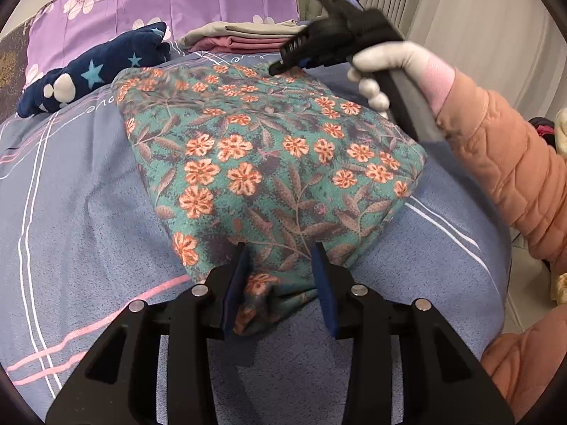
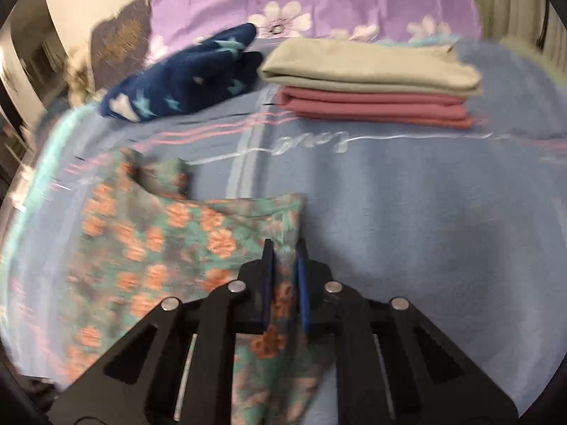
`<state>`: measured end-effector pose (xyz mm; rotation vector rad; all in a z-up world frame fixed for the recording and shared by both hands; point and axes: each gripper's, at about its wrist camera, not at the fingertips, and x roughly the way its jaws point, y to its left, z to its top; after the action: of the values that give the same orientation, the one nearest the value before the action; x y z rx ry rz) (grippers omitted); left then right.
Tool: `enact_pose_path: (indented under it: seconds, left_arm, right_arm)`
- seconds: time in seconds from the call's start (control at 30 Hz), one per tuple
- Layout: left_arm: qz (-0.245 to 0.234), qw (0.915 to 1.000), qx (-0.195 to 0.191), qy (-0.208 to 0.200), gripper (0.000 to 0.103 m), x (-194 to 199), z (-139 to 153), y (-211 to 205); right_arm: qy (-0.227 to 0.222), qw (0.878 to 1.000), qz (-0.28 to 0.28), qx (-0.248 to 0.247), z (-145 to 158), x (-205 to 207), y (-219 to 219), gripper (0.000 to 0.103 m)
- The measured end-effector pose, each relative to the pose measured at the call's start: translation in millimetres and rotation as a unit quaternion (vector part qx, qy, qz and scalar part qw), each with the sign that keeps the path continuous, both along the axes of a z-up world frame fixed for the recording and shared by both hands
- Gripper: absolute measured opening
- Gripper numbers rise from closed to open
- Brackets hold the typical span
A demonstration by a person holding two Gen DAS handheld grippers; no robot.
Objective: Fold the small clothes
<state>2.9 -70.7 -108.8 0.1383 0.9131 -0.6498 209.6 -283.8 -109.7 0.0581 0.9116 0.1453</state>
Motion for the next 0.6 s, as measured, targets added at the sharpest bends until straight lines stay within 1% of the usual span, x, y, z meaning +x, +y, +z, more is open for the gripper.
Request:
enact_pose_path:
  seconds: [0.03,0.1,0.13,0.2,0.23,0.3,0.33,0.37,0.4,0.43,0.47,0.5,0.53,0.57,0.6]
  left_arm:
    - [0.000,1.0000,-0.003,0.002,0.039,-0.8,-0.1,0.4]
    - [0.000,1.0000,-0.007,0.004,0.039,0.5,-0.3,1.2]
    - [0.000,0.9999,-0.010,0.005,0.039,1.4,-0.6,1.9]
    - [0.000,0.9999,-0.015,0.007,0.039,1.7,-0.8,2.6]
    - [0.000,0.9998,-0.016,0.008,0.039,1.9,-0.8,2.6]
    - [-0.001,0.9999,-0.016,0.007,0.040,1.7,-0.7,2.1]
    - [-0.001,0.9999,-0.016,0.007,0.040,1.5,-0.8,2.3]
    - [-0.001,0.9998,-0.016,0.007,0.040,1.8,-1.0,2.5]
    - [-0.001,0.9998,-0.017,0.007,0.040,2.0,-1.1,2.7]
    - [-0.001,0.9998,-0.017,0.007,0.040,2.1,-1.2,2.7]
    - [-0.001,0.9998,-0.017,0.007,0.040,1.9,-1.4,2.9]
    - [-0.002,0.9998,-0.016,0.007,0.040,1.7,-1.5,2.8]
    - [-0.002,0.9999,-0.015,0.006,0.040,1.4,-1.5,2.4]
    - [-0.002,0.9999,-0.014,0.004,0.040,0.8,-1.1,2.1]
    - [-0.002,1.0000,-0.008,0.002,0.040,0.1,-0.8,0.6]
  right_arm:
    - [0.002,1.000,-0.002,-0.004,-3.7,1.4,-1.7,0.012]
    - [-0.006,1.000,-0.003,0.028,-2.7,-0.6,-10.1,0.013]
    - [-0.014,0.999,-0.002,0.032,2.6,-3.9,-12.9,0.014]
    - [-0.025,0.999,-0.011,0.024,13.7,-9.1,-15.8,0.016]
    - [-0.031,0.999,-0.013,0.029,20.3,-13.8,-17.0,0.018]
    - [-0.044,0.997,0.006,0.060,36.2,-32.2,-18.5,0.017]
    - [-0.047,0.996,0.022,0.075,41.5,-41.2,-15.2,0.013]
    - [-0.053,0.994,0.043,0.089,46.1,-55.1,-10.4,0.013]
    - [-0.054,0.993,0.064,0.087,46.4,-69.7,-2.9,0.013]
    - [-0.051,0.993,0.074,0.078,44.2,-75.3,3.2,0.013]
    - [-0.038,0.994,0.085,0.050,34.3,-81.5,11.7,0.013]
    - [-0.025,0.996,0.084,0.023,23.5,-80.4,17.7,0.014]
    - [-0.005,0.997,0.075,-0.015,4.9,-77.1,18.9,0.013]
    - [-0.004,0.997,0.075,-0.014,-5.5,-76.4,14.6,0.013]
    - [-0.009,0.997,0.070,0.007,-5.7,-76.6,9.4,0.013]
